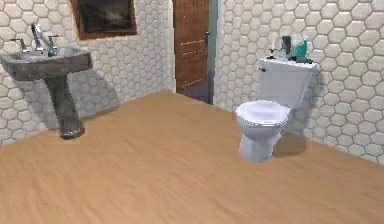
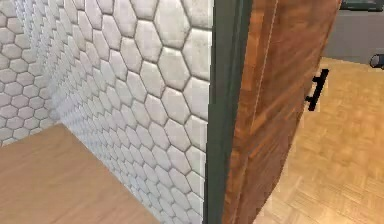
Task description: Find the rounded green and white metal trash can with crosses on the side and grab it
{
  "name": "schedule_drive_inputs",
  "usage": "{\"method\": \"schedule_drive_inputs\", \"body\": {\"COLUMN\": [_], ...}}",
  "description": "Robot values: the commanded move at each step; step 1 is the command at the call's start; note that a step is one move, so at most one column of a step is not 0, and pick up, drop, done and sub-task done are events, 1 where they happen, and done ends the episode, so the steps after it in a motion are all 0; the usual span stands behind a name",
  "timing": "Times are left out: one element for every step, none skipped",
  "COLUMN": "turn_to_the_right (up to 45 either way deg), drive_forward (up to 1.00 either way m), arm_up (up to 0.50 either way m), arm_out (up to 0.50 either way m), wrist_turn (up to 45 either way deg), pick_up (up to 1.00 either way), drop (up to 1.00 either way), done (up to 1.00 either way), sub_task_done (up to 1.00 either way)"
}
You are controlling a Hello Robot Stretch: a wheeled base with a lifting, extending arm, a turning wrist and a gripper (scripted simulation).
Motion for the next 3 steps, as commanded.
{"method": "schedule_drive_inputs", "body": {"turn_to_the_right": [0.0, 0.0, 0.0], "drive_forward": [1.0, 1.0, 1.0], "arm_up": [0.0, 0.0, 0.0], "arm_out": [0.0, 0.0, 0.0], "wrist_turn": [0.0, 0.0, 0.0], "pick_up": [0.0, 0.0, 0.0], "drop": [0.0, 0.0, 0.0], "done": [0.0, 0.0, 0.0], "sub_task_done": [0.0, 0.0, 0.0]}}
